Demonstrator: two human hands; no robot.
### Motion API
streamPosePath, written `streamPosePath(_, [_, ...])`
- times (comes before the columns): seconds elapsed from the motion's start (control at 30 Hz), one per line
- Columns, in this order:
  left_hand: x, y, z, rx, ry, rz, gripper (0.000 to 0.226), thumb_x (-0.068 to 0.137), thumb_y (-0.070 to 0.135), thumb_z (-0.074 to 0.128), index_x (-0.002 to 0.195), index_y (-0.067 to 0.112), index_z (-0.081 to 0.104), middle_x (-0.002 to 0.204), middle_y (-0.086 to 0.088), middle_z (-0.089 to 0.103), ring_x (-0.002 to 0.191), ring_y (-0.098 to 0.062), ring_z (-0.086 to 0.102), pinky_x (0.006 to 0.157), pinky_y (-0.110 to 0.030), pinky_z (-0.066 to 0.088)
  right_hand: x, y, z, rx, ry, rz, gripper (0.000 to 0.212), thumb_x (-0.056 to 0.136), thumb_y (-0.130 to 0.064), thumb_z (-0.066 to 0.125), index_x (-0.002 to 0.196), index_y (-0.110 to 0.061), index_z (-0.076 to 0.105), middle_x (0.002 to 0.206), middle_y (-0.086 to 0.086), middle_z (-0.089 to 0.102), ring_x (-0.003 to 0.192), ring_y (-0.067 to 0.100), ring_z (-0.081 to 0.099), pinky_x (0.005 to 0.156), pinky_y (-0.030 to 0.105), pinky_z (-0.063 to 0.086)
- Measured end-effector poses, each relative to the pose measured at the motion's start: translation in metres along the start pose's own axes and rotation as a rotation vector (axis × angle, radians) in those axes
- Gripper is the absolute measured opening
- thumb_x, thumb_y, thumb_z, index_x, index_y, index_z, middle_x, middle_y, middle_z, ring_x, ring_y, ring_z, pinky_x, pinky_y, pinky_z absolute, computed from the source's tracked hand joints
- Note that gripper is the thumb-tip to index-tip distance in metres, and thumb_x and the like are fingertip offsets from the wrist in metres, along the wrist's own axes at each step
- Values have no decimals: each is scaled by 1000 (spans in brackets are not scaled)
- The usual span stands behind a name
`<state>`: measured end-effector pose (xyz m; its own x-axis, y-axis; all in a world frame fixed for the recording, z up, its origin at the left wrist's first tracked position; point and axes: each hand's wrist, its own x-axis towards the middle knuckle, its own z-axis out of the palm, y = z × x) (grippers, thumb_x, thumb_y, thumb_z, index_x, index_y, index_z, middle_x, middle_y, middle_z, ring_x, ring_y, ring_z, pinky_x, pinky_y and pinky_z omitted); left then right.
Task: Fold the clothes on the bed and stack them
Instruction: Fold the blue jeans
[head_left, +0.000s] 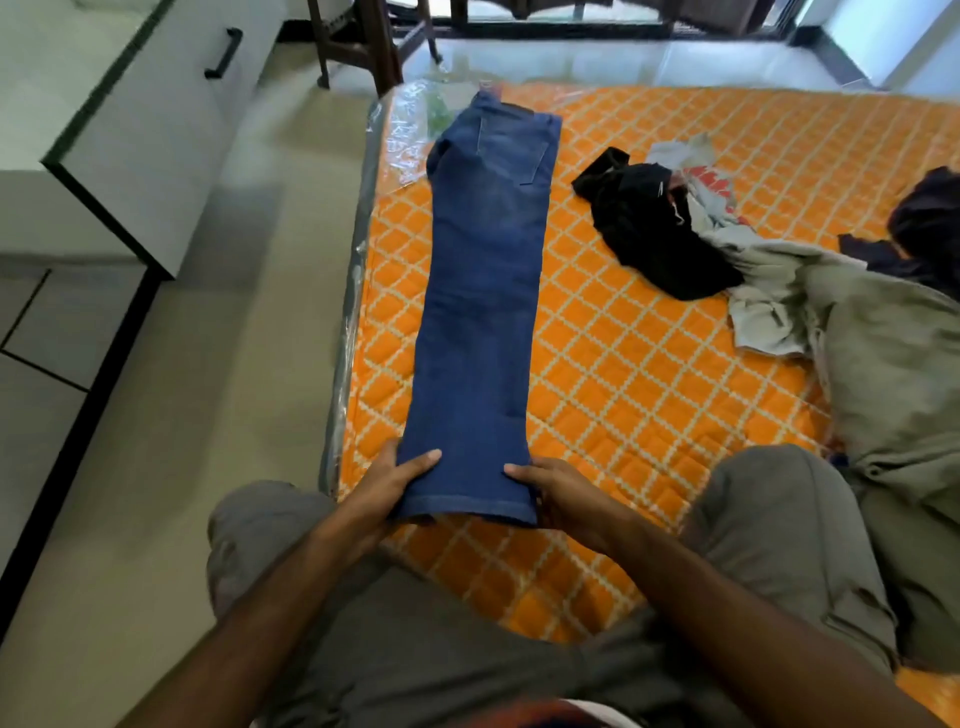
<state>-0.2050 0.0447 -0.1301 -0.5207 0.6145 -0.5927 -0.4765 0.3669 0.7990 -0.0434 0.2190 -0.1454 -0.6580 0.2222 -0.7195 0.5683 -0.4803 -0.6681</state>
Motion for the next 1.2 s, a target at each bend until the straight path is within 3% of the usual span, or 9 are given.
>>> streamPosePath(0.07, [-6,-9,4,142,34,-4,55,92,27,70,134,19,35,121,-2,60,88,-22,69,47,-33,56,-5,6,7,-7,16,-7,21,100,-24,60,121,-19,64,106,-3,73,89,12,71,74,33,58])
streamPosePath(0.17, [-5,-29,0,290,74,124,64,96,15,65,140,19,18,129,0,49,103,-16,62,74,-29,57,-8,20,19,-91,58,1,12,101,-11,56,110,-19,56,100,0,67,84,14,66,69,32,53])
streamPosePath(0.3, [-2,-31,-17,382,106,182,66,94,6,65,137,23,19,137,0,36,114,-18,54,90,-29,48,-8,27,24,-192,126,-69,48,96,-7,64,130,-19,33,115,13,63,98,22,68,69,38,60])
streamPosePath(0.4, [0,-30,-33,459,65,168,64,93,13,68,133,34,22,139,0,42,119,-20,57,98,-40,52,-9,28,24,-377,163,-208,68,95,-8,66,135,-33,17,101,6,66,89,14,71,68,30,59])
streamPosePath(0.57, [2,-35,-42,561,60,126,50,92,20,70,121,27,30,126,-5,54,111,-21,63,88,-36,56,-7,35,26,-694,181,-277,42,94,-14,66,130,-20,45,116,-2,50,100,19,60,75,19,52])
streamPosePath(0.67, [1,-37,-39,573,106,118,55,92,15,70,130,16,30,115,-6,54,99,-18,61,75,-22,50,3,39,25,-848,410,-252,41,90,-35,70,123,-19,53,118,-1,47,107,17,50,90,28,49])
streamPosePath(0.83, [5,-33,-40,566,180,135,55,92,7,69,137,7,37,101,-2,55,93,-17,58,68,-19,47,14,19,37,-541,340,-172,28,94,-35,69,105,-19,49,94,-6,58,81,6,57,60,19,43])
streamPosePath(1.0, [11,-30,-48,564,137,81,31,91,12,71,115,12,51,94,-5,64,97,-29,66,69,-30,52,24,17,42,-412,424,-101,23,95,-30,65,84,-19,48,90,6,62,81,21,60,76,45,54])
streamPosePath(1.2, [12,-37,-51,810,53,49,27,84,24,79,96,19,55,80,-3,70,79,-24,68,72,-47,54,13,29,21,-277,422,-112,18,100,-27,59,90,-18,47,86,6,58,76,18,54,66,38,49])
